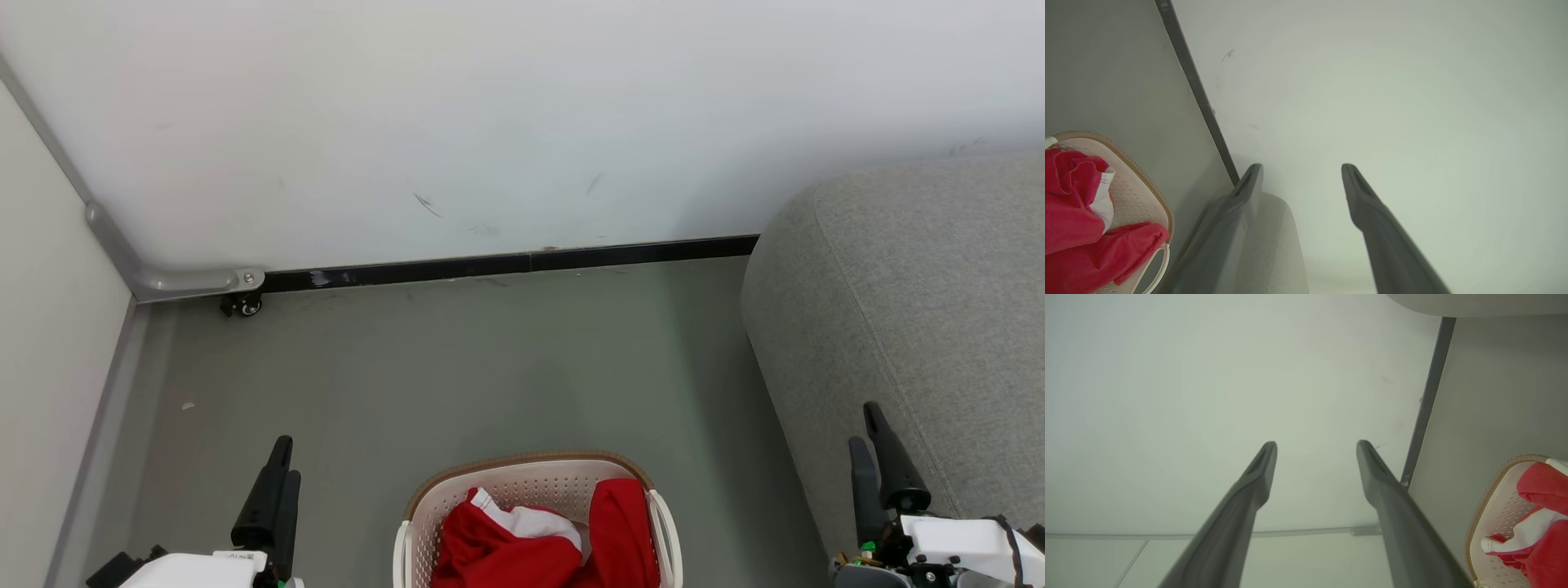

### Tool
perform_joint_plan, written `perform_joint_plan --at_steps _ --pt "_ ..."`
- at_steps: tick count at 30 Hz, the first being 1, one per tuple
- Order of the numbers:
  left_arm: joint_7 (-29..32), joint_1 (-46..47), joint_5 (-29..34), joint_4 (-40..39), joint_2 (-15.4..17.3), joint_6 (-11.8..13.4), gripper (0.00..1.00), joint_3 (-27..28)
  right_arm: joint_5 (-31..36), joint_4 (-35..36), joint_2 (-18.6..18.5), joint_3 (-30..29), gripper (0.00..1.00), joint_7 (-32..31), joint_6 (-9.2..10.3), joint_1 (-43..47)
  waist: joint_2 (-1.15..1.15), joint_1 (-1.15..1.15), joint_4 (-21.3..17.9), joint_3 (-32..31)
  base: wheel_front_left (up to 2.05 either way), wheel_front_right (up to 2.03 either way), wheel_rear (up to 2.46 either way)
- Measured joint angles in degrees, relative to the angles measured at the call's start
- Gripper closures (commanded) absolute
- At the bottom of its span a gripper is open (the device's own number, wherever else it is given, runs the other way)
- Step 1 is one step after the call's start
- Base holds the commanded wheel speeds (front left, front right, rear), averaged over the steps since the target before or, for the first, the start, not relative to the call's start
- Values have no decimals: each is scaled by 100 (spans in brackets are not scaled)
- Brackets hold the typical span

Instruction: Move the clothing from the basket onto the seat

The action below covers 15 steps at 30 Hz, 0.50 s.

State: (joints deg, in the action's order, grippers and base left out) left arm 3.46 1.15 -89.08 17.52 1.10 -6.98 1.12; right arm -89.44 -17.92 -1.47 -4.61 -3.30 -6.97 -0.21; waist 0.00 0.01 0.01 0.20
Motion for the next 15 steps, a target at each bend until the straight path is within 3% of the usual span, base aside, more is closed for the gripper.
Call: perform_joint_plan --at_steps 5,15 --pt "-105 0 186 -52 9 0 0 -110 207 1 0 91 0 115 0 0 0 8 4 -1 0 0 0" --pt "-300 5 837 -135 53 25 0 -316 853 32 -12 153 0 297 0 -2 0 51 13 -21 0 0 0"
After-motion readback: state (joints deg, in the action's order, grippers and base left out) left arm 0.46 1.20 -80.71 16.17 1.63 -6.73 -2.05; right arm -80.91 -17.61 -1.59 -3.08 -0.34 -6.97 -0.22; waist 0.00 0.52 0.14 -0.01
